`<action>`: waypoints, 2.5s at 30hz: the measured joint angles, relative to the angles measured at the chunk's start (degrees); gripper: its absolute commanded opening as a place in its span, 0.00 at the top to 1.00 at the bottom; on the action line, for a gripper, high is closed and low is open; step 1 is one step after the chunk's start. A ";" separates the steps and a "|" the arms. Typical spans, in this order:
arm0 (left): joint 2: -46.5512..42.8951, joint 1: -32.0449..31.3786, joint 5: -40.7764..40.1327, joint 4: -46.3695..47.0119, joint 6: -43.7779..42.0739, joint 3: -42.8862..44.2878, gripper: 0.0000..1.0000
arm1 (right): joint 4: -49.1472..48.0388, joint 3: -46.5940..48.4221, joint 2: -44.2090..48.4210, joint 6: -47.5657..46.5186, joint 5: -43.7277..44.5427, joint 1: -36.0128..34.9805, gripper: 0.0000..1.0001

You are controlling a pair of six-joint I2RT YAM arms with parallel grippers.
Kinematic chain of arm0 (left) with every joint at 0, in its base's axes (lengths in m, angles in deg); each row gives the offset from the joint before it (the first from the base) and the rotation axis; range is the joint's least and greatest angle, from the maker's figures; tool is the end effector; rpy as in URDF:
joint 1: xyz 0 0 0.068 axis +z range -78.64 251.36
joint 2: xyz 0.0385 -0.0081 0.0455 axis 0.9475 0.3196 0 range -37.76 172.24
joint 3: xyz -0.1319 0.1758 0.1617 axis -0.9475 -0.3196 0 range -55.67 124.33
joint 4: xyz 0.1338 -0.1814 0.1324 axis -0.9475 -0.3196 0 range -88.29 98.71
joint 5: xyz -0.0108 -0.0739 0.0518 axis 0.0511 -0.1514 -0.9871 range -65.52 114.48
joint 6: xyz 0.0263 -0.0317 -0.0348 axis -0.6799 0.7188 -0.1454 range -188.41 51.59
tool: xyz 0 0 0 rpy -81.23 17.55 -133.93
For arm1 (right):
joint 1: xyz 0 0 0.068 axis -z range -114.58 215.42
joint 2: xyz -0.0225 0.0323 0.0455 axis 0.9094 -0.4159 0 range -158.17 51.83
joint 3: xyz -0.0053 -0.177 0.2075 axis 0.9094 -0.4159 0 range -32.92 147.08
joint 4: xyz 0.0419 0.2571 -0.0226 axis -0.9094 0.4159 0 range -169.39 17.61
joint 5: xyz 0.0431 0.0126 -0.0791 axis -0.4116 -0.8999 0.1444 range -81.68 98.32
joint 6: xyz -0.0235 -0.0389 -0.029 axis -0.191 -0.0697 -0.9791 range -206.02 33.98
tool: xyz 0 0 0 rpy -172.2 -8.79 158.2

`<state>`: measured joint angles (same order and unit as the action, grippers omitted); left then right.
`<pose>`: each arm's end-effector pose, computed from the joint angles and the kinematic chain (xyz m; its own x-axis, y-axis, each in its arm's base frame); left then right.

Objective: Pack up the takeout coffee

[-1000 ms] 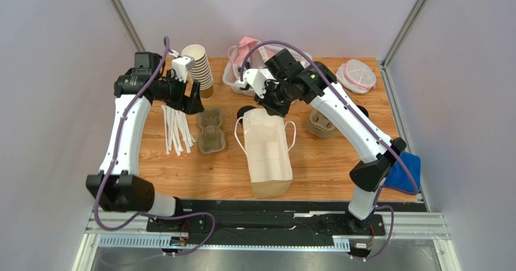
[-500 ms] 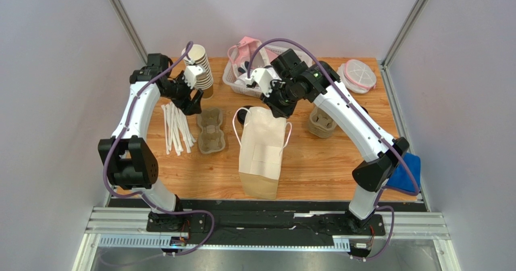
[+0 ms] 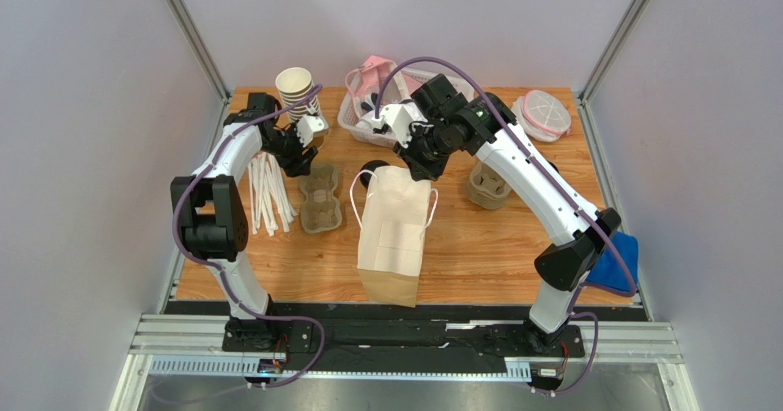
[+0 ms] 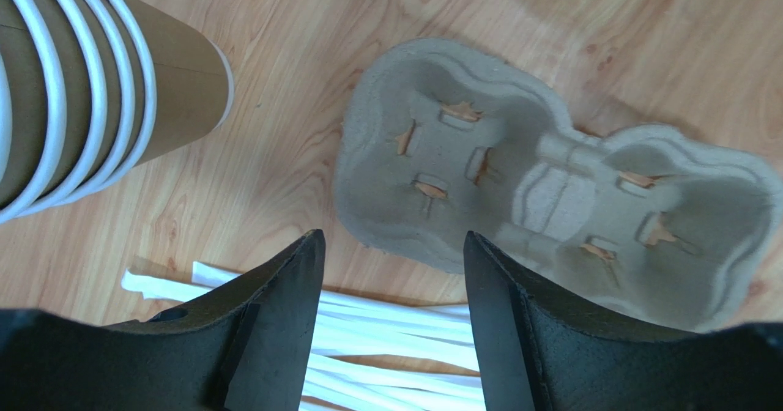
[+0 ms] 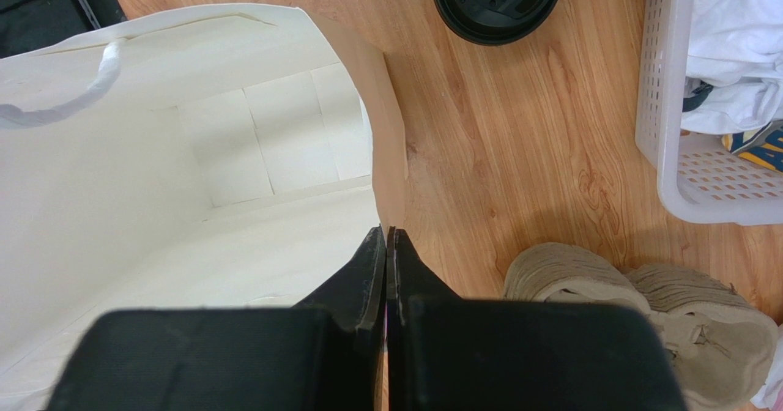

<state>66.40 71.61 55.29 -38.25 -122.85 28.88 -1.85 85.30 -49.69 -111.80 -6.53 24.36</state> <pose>0.3771 -0.0165 0.2478 -0.3712 0.6971 -0.6134 0.8626 0.5033 0.0500 0.2526 0.2322 0.4054 -0.2758 -0.7978 -0.5362 -0.9429 0.3329 -0.0104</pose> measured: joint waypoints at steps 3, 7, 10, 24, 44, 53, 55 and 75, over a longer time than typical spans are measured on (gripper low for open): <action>1.22 -0.17 -0.61 1.31 -0.72 0.07 0.36 | 0.00 0.00 0.04 0.00 -0.15 0.00 1.00; 3.08 -1.33 -1.57 2.97 -1.92 1.27 0.39 | 0.00 0.00 0.22 0.00 -0.24 0.00 1.00; 4.98 -2.21 -2.08 3.85 -2.71 2.73 0.40 | 0.00 0.00 0.44 0.00 -0.26 0.00 1.00; 10.78 -3.21 -3.91 4.48 -3.45 5.31 0.50 | 0.02 0.00 1.36 0.02 -0.76 0.00 1.00; 11.72 -3.85 -4.74 2.54 -3.52 5.29 0.57 | 0.04 0.00 4.42 0.02 -1.16 0.00 1.00; 12.15 -3.91 -2.51 -1.09 -4.09 5.29 0.87 | 0.04 -0.02 4.42 0.00 -1.36 0.00 1.00; 11.21 -3.93 -1.49 -2.27 -4.00 5.14 0.95 | 0.02 -0.07 4.44 0.00 -1.33 0.00 1.00; -29.20 -3.93 2.21 -10.03 5.90 13.03 1.00 | 0.33 -6.91 13.55 -2.58 0.20 0.00 1.00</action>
<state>37.19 67.68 57.50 -48.28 -116.95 41.91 -1.53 78.39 -36.14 -114.38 -6.33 24.36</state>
